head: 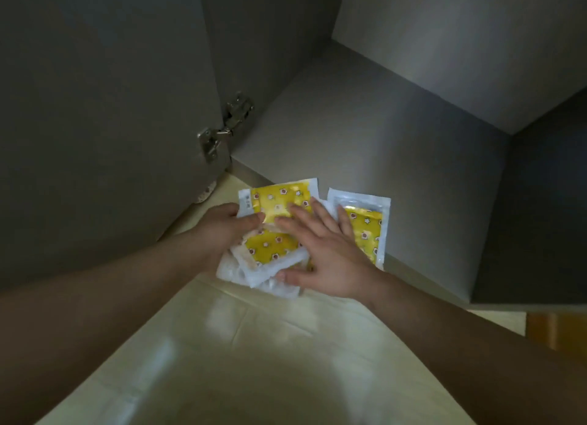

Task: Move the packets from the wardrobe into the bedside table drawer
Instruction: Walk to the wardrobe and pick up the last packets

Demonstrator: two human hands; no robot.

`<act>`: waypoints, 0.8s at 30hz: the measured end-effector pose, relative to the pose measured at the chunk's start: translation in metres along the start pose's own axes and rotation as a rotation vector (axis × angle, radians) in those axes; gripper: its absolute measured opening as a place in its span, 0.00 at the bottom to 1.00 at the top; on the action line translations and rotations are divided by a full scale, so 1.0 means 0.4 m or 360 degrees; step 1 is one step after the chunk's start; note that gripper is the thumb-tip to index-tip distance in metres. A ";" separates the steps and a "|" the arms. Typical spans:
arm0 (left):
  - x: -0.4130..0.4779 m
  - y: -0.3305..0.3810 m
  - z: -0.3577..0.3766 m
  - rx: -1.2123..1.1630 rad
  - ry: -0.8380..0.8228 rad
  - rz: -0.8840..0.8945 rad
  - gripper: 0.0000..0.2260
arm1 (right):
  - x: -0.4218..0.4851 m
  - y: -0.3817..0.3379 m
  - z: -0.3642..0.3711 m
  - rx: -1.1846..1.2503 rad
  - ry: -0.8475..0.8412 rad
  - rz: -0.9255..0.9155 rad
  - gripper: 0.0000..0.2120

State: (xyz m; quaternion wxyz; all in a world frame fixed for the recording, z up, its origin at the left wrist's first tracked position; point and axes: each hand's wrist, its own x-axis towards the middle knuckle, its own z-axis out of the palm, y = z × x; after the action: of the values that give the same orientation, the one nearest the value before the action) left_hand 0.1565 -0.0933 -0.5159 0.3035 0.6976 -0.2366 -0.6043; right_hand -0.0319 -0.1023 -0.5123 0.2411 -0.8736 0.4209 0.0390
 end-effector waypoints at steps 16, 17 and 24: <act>-0.051 -0.087 -0.024 0.1186 0.0068 -0.0090 0.32 | -0.100 0.007 0.096 0.0336 0.0115 0.1450 0.38; -0.062 -0.092 -0.007 0.1425 0.0090 -0.0107 0.39 | -0.100 -0.001 0.098 0.0424 0.0076 0.1494 0.43; -0.085 -0.157 0.033 0.1839 0.0097 0.0066 0.54 | -0.012 -0.042 0.075 0.0869 0.0212 0.1360 0.43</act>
State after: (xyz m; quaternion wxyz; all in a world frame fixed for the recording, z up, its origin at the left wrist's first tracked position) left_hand 0.1360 -0.0271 -0.5379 -0.1084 0.7624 -0.5330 -0.3507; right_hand -0.0183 -0.0764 -0.5311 0.3958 -0.5293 0.7498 -0.0331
